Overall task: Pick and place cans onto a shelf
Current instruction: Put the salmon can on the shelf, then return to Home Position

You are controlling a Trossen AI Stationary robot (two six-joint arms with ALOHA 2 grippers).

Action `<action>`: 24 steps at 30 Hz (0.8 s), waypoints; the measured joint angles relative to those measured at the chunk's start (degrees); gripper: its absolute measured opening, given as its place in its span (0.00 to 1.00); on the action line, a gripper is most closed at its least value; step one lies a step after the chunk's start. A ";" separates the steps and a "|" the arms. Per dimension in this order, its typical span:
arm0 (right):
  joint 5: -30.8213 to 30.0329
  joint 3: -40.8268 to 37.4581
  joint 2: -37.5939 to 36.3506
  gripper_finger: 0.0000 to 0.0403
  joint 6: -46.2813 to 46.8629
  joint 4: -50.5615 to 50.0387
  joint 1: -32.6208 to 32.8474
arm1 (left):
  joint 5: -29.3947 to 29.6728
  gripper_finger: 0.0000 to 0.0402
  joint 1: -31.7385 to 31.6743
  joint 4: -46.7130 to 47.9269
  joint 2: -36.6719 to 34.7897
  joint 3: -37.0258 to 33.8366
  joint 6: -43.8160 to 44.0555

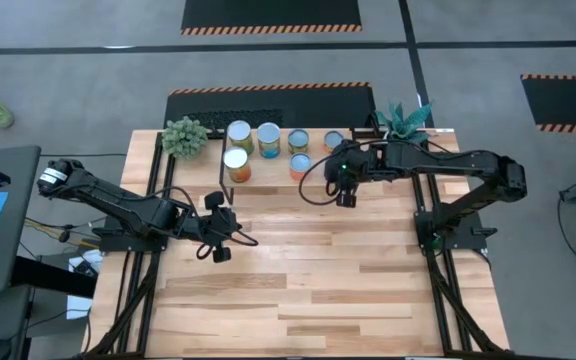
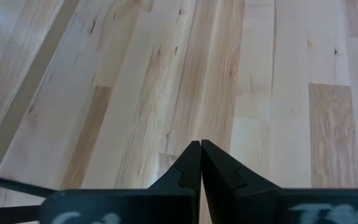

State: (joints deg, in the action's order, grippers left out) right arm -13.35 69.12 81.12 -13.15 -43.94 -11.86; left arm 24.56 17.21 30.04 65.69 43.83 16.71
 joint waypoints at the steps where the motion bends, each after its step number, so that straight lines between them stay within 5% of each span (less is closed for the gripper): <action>1: -0.02 0.00 0.00 0.29 -0.05 0.00 0.02 | 0.02 0.00 0.00 0.00 0.00 0.00 0.00; 9: -0.35 9.50 0.02 0.42 -0.42 -5.53 2.43 | 0.02 0.00 0.00 0.02 0.00 0.00 0.00; 18: -0.20 27.68 -0.72 0.45 23.09 -22.48 10.38 | -6.69 0.00 0.04 6.53 0.00 0.00 6.14; 24: 1.63 21.94 -3.68 0.44 16.58 -22.43 16.21 | -14.70 0.00 0.44 11.20 0.00 -0.30 14.60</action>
State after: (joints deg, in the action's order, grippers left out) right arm -11.72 91.06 77.44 3.43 -66.37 4.35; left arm 9.85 17.65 41.24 65.69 43.53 31.31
